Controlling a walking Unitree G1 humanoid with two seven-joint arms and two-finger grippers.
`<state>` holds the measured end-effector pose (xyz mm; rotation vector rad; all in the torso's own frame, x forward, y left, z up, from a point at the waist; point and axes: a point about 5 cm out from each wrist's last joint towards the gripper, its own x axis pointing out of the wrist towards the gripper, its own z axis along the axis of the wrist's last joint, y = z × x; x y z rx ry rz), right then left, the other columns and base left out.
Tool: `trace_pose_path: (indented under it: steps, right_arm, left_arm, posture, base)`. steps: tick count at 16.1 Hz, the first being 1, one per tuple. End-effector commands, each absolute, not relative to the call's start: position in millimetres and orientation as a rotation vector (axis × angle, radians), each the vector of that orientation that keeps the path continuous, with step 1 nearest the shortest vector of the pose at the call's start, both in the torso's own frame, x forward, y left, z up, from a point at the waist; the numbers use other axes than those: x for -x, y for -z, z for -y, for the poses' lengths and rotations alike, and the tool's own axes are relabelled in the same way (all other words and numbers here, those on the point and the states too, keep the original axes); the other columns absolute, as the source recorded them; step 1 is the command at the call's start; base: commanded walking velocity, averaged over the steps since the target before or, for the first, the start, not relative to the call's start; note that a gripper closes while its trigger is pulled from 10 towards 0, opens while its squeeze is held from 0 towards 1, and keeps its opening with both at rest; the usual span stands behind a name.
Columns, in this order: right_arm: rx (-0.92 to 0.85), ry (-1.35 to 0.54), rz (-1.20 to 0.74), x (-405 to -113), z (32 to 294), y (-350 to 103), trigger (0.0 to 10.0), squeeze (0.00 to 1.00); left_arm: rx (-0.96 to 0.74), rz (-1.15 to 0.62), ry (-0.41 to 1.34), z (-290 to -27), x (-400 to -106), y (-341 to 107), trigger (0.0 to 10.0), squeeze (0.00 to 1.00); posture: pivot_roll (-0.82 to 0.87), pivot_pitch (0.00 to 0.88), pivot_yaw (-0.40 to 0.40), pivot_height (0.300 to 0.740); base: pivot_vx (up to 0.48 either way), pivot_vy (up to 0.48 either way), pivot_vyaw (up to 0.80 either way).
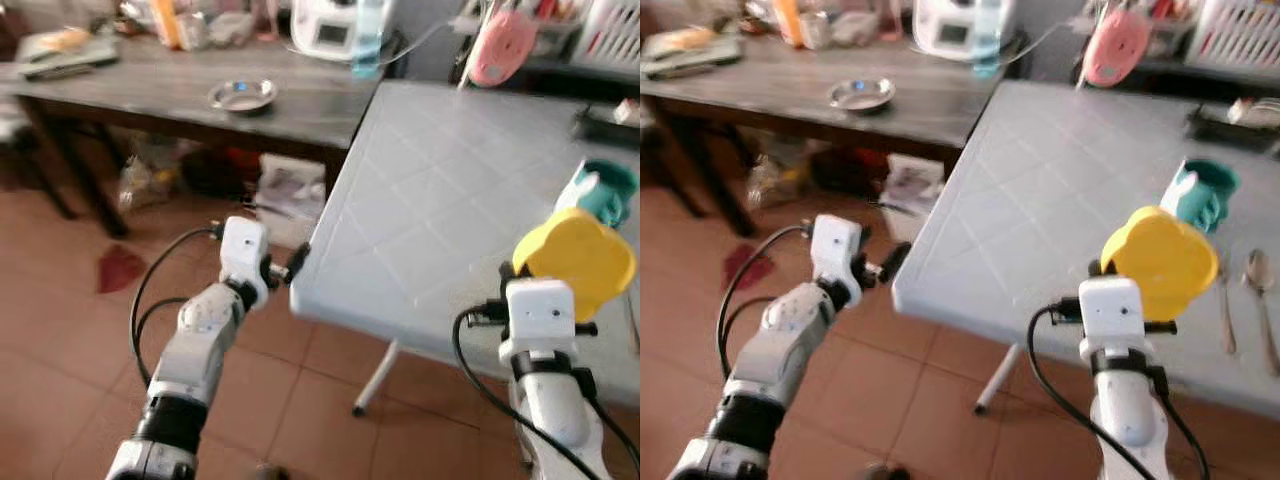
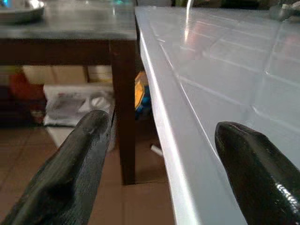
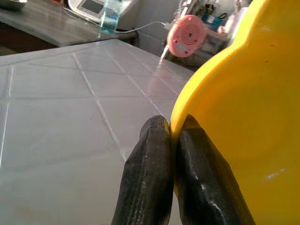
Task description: Setting the table
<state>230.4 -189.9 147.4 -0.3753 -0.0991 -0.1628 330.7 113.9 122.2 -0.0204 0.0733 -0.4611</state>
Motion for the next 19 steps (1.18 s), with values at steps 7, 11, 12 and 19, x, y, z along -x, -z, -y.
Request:
trace_pose_path:
  steps: [7,11,12,19]
  right_arm:
    - [0.364,0.184,0.120,-230.0,191.4,-152.0,10.0,0.00]
    - [0.359,0.182,0.118,-229.0,189.7,-150.9,10.0,0.00]
    - [0.359,0.181,0.118,-229.0,189.3,-150.9,10.0,0.00]
    - [0.352,0.171,0.123,-229.6,186.2,-151.0,10.0,0.00]
  left_arm:
    - [0.019,-0.064,0.468,-113.6,-335.3,-124.9,10.0,0.00]
    - [0.018,-0.064,0.475,-113.4,-334.6,-124.2,10.0,0.00]
    - [0.017,-0.062,0.477,-113.2,-334.7,-124.4,10.0,0.00]
    - [0.008,-0.068,0.485,-110.8,-333.3,-121.4,10.0,0.00]
  posture:
    - [0.00,0.088,0.020,0.740]
    - [0.01,0.091,0.024,0.740]
    - [0.01,0.091,0.025,0.740]
    - [0.01,0.094,0.027,0.740]
  base:
    - [0.000,0.173,-0.30]
    - [0.000,0.374,-0.35]
    - [0.000,0.458,0.00]
    - [0.000,0.474,0.00]
